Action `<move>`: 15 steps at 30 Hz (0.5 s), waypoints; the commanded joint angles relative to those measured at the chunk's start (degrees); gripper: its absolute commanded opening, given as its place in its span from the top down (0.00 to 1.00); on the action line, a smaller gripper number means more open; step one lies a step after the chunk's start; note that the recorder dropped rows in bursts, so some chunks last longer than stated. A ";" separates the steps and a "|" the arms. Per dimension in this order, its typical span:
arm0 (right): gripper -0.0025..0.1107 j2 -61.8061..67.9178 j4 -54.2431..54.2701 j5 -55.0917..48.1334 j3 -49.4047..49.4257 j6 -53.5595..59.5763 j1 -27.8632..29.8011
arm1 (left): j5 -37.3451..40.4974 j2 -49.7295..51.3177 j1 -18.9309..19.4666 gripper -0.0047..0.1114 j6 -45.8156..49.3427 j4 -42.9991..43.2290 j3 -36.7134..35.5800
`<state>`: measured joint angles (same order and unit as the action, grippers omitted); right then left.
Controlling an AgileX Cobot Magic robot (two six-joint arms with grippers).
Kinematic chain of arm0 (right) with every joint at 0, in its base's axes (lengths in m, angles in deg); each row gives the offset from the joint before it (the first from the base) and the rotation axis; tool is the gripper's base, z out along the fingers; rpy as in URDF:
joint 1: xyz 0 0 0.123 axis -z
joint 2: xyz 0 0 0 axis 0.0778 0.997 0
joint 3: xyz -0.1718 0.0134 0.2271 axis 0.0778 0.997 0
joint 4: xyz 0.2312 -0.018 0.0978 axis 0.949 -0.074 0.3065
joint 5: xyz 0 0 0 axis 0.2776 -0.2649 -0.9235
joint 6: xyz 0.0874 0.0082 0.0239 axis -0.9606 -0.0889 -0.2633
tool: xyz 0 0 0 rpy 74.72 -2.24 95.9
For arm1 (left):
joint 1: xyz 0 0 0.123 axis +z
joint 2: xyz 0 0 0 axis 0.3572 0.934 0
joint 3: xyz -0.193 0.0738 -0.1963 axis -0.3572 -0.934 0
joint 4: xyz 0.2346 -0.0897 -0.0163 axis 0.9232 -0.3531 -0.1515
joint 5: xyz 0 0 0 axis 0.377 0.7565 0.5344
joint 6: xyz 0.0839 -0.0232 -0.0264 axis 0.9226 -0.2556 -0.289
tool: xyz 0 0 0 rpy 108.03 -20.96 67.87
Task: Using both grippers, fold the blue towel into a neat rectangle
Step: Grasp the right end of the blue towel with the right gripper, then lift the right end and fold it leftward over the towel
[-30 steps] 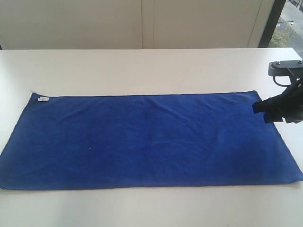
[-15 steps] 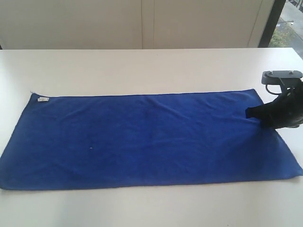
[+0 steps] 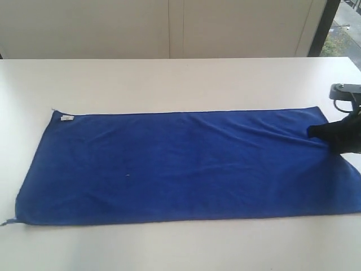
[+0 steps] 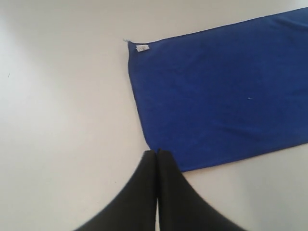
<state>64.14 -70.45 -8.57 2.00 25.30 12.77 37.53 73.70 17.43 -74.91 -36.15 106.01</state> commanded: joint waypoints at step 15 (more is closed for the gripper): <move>0.98 -13.80 -2.49 3.66 0.40 -0.32 7.97 | 0.46 -0.33 -0.08 0.96 -0.29 -0.14 -0.33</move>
<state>53.37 -72.57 -6.09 2.25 25.17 21.91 37.53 73.70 17.43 -74.91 -36.15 106.01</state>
